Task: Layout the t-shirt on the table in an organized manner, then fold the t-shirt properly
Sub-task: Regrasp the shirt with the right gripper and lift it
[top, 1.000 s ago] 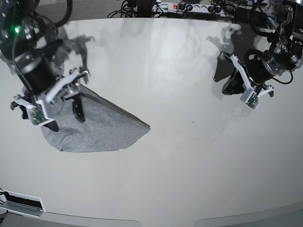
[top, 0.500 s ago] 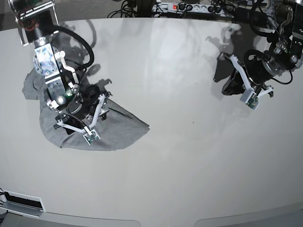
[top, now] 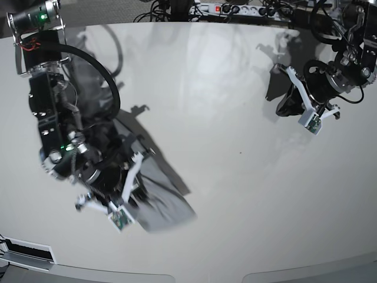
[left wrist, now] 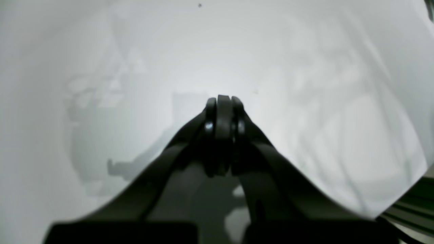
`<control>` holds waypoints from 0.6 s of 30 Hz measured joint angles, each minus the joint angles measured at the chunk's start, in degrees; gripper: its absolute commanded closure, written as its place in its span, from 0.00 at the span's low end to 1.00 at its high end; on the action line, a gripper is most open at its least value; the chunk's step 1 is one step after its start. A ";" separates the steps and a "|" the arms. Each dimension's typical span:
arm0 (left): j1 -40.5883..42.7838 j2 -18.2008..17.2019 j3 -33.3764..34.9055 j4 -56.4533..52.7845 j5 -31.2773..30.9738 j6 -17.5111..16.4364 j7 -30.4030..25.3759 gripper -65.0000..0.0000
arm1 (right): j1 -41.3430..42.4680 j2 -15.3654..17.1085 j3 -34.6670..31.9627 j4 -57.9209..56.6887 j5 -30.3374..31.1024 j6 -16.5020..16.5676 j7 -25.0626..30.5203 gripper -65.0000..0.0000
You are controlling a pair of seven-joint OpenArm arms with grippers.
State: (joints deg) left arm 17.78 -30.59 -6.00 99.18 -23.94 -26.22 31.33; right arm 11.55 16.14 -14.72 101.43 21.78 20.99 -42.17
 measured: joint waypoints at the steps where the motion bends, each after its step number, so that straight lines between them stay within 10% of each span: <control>1: 0.00 -0.02 0.00 0.00 0.00 -0.02 0.26 1.00 | 0.15 0.02 1.11 2.89 3.32 1.66 -0.37 1.00; 8: 0.15 -0.63 -0.02 0.00 0.44 0.02 2.75 1.00 | -1.55 -0.24 16.06 6.14 25.49 15.08 -3.17 1.00; 13: 0.48 -0.22 0.00 0.00 0.44 0.02 2.75 1.00 | -4.90 -0.44 25.99 6.27 25.24 12.63 -4.66 1.00; 16: -0.17 -0.13 0.00 0.00 0.35 0.00 2.54 1.00 | -7.93 -0.35 26.38 6.08 18.29 10.99 -6.62 0.84; 18: -0.20 -0.07 -0.02 0.00 -0.04 0.04 1.70 1.00 | -9.99 -0.57 26.01 6.08 17.70 10.51 -6.45 0.93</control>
State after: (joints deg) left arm 17.58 -30.65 -6.02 99.18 -23.99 -26.17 33.04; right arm 1.56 15.57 11.29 107.50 39.48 31.51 -48.62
